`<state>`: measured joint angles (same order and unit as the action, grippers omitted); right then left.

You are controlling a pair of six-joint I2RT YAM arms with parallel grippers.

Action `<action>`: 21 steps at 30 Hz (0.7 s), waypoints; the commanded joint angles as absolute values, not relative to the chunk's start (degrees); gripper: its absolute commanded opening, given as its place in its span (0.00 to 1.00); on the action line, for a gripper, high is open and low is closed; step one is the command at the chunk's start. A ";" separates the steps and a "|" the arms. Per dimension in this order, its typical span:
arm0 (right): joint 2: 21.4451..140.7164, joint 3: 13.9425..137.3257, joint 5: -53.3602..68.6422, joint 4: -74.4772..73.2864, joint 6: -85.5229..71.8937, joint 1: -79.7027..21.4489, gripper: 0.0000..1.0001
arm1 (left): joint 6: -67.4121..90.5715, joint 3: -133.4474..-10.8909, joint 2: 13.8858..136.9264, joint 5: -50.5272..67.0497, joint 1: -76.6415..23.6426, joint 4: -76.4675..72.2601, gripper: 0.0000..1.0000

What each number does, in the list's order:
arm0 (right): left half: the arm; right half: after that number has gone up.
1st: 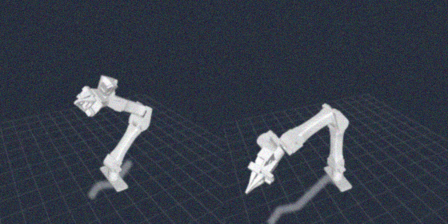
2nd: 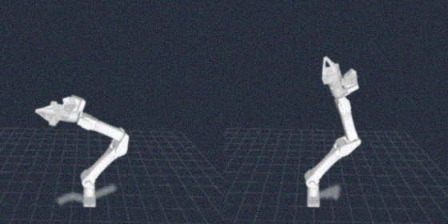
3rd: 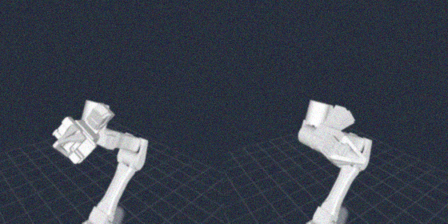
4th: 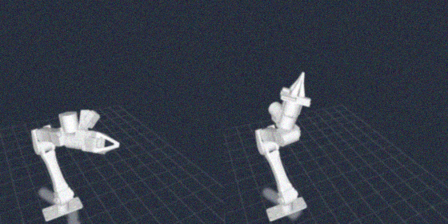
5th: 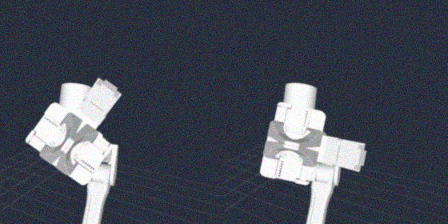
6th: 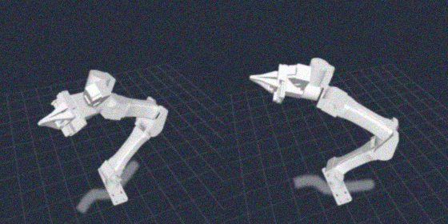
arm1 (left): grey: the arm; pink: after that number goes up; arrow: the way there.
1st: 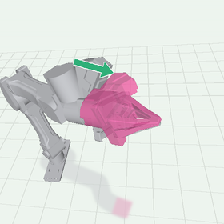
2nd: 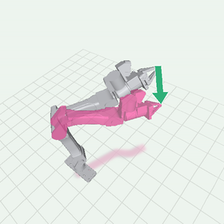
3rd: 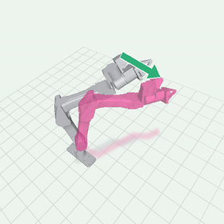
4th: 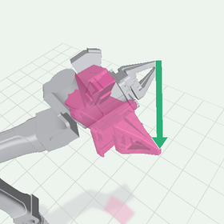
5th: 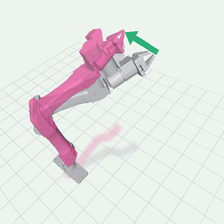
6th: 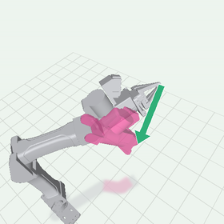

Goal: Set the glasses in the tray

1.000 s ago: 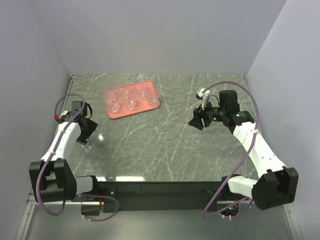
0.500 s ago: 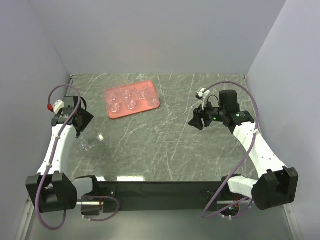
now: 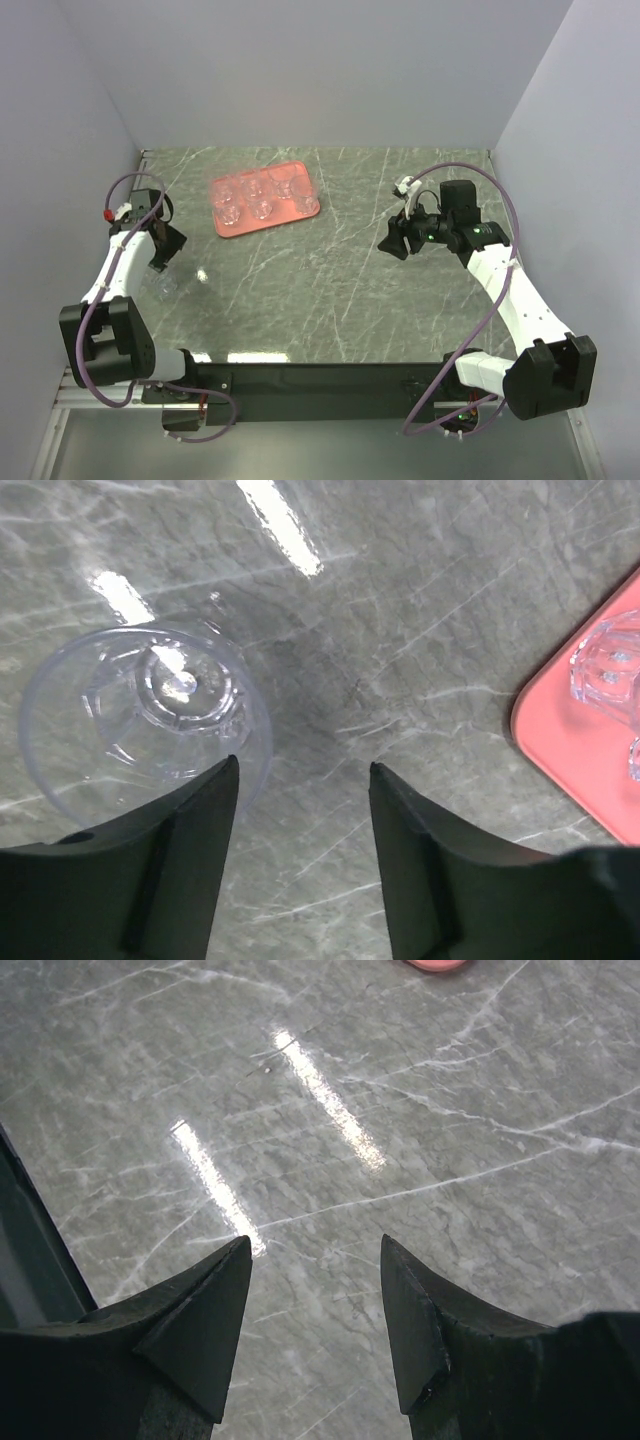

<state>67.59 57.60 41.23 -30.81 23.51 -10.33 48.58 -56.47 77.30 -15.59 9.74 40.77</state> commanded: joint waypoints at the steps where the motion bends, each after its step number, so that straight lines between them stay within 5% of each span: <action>1: 65.57 57.22 42.45 -30.06 23.99 -9.84 0.61 | 47.20 -55.81 77.96 -12.14 10.55 38.67 0.57; 5: 65.48 57.22 42.54 -30.06 23.91 -9.49 0.61 | 46.85 -54.41 77.87 -10.37 11.42 37.27 0.33; 15: 65.13 57.30 42.98 -30.23 23.91 -8.97 0.61 | 44.56 -53.62 78.75 -5.90 11.69 35.60 0.01; 21: 64.95 57.30 43.15 -30.15 23.91 -8.79 0.61 | 37.27 -51.95 77.52 7.01 11.43 29.80 0.00</action>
<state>67.18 57.60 41.89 -30.87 23.51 -9.32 41.74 -53.54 77.87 -4.93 11.73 35.46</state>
